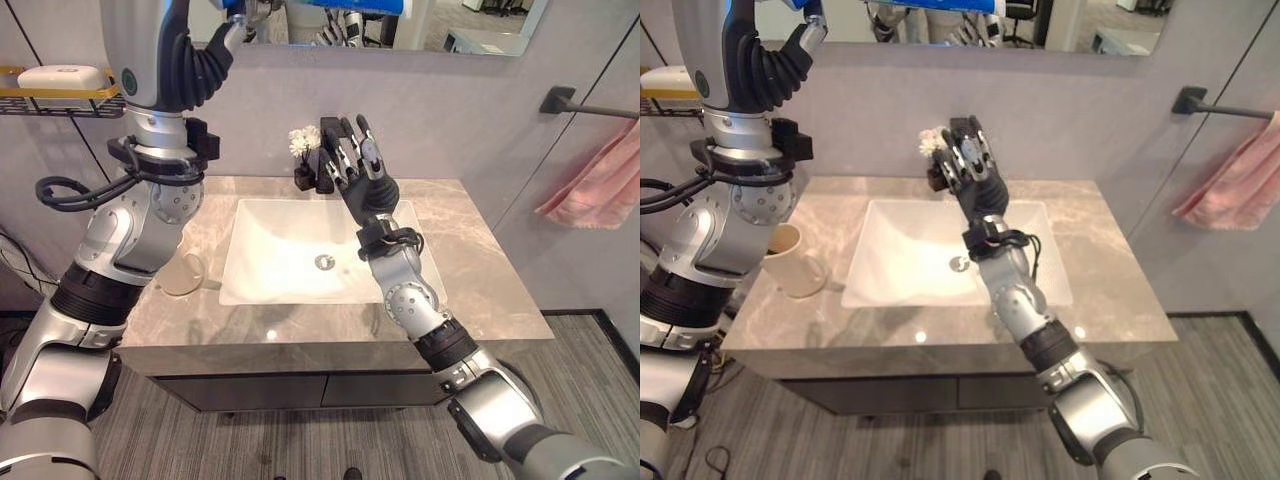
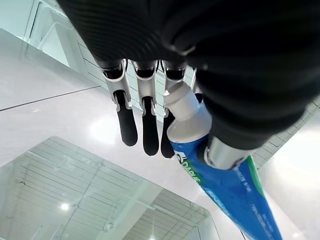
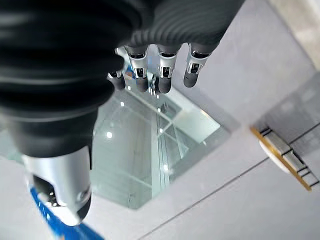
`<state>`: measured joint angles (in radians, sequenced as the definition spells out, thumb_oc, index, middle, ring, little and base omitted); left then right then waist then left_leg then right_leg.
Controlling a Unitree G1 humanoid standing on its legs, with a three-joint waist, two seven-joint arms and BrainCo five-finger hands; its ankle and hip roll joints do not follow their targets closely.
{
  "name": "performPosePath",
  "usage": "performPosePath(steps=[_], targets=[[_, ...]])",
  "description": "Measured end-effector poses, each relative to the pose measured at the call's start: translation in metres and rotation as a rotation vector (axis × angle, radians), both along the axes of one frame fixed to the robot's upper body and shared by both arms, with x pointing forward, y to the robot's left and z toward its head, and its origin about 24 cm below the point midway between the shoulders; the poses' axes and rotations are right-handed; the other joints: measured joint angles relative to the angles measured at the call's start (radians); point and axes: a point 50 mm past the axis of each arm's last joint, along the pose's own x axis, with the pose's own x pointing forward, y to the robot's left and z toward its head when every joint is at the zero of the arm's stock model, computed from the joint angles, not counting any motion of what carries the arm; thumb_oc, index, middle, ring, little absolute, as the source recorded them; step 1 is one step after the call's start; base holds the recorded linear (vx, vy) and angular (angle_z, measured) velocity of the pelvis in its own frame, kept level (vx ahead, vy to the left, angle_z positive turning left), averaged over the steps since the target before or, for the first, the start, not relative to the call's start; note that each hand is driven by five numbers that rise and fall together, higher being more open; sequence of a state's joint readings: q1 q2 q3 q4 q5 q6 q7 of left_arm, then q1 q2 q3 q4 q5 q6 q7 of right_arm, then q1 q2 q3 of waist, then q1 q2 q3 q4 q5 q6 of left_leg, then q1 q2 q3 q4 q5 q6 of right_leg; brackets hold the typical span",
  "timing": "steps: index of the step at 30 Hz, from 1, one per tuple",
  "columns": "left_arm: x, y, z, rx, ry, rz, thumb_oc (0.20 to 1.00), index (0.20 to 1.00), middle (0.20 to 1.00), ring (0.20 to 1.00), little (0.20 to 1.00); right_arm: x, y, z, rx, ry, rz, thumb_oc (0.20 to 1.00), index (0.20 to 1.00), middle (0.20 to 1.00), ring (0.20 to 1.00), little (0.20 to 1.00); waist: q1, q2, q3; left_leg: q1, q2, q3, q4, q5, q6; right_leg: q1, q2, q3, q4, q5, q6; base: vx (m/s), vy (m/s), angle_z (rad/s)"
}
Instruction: Put brush and paste in cup on sink, flatten towel.
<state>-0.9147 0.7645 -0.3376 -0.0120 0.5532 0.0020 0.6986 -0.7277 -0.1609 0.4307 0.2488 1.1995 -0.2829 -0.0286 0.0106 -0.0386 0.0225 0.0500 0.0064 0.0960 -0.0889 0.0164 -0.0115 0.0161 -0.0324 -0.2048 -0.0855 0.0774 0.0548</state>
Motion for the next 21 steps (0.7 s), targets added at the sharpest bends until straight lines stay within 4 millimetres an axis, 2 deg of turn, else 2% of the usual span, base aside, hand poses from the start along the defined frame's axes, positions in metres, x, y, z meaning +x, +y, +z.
performPosePath(steps=[4, 12, 18, 21], targets=[[0.001, -0.005, -0.003, -0.017, 0.005, -0.028, 0.2, 0.2, 0.2, 0.2, 0.2, -0.002, 0.004, 0.005, -0.026, -0.038, 0.011, 1.0, 1.0, 1.0, 1.0, 1.0, 0.008, 0.0, 0.0, -0.004, 0.0, -0.004, 0.0, 0.0, 0.0, -0.002, 0.0, -0.004, 0.0, -0.001, -0.001, 0.01, 0.01, 0.02], [0.003, -0.006, -0.015, -0.025, 0.042, -0.048, 0.2, 0.2, 0.2, 0.2, 0.2, -0.007, 0.01, 0.03, -0.02, -0.142, 0.025, 1.0, 1.0, 1.0, 1.0, 1.0, 0.021, -0.006, -0.009, -0.023, 0.0, -0.011, 0.0, 0.002, -0.002, -0.017, 0.0, -0.013, 0.0, 0.0, -0.004, 0.01, 0.004, 0.01], [0.006, -0.005, -0.041, -0.029, 0.128, -0.062, 0.2, 0.2, 0.2, 0.2, 0.2, -0.007, 0.013, 0.044, -0.022, -0.175, 0.023, 1.0, 1.0, 1.0, 1.0, 1.0, 0.03, -0.019, -0.018, -0.028, 0.0, -0.021, 0.0, 0.002, -0.002, -0.018, 0.0, -0.022, 0.0, 0.0, -0.004, 0.02, 0.004, 0.05], [0.008, -0.01, -0.051, -0.021, 0.168, -0.084, 0.2, 0.2, 0.2, 0.2, 0.2, -0.007, 0.015, 0.048, -0.021, -0.184, 0.025, 1.0, 1.0, 1.0, 1.0, 1.0, 0.036, -0.046, -0.036, -0.036, 0.0, -0.03, 0.0, 0.004, -0.005, -0.023, 0.0, -0.029, 0.0, -0.002, -0.003, 0.01, 0.006, 0.08]])
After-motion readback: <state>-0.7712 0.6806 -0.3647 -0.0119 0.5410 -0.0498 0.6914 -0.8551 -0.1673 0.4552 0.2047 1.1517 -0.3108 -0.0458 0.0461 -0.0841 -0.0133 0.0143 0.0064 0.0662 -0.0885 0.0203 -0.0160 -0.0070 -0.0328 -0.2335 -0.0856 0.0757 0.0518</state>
